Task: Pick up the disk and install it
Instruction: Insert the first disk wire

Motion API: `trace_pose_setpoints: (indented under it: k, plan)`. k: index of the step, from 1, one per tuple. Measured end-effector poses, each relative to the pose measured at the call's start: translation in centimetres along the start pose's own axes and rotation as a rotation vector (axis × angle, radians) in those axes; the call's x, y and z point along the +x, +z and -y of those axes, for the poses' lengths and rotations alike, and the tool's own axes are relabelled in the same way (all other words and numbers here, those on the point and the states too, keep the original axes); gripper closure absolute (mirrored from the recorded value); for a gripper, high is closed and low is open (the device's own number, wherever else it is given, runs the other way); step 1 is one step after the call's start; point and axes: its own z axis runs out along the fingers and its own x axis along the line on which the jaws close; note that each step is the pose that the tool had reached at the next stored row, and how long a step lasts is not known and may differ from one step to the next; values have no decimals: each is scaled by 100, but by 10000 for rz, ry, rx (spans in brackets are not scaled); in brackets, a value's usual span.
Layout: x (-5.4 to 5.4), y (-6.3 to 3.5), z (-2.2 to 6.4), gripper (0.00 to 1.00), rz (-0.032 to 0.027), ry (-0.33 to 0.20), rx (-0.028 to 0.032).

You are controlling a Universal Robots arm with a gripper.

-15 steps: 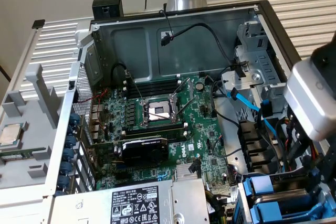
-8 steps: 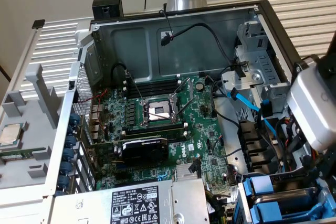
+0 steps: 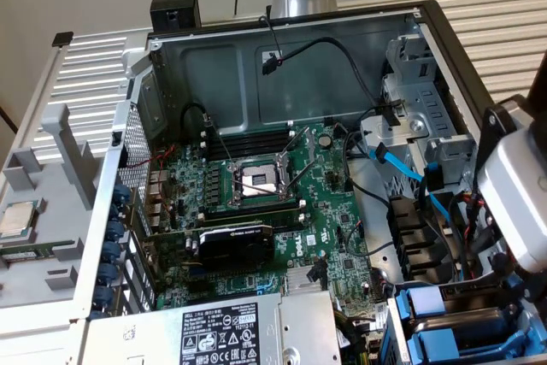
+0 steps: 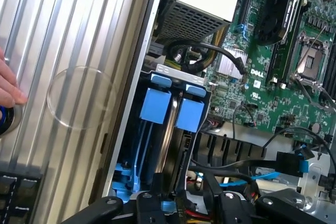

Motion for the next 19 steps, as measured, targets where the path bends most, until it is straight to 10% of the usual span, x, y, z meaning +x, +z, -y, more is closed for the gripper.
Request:
trace_pose_setpoints:
  k: [19]
  plan:
    - [80,22,11,56,432,42,-91]
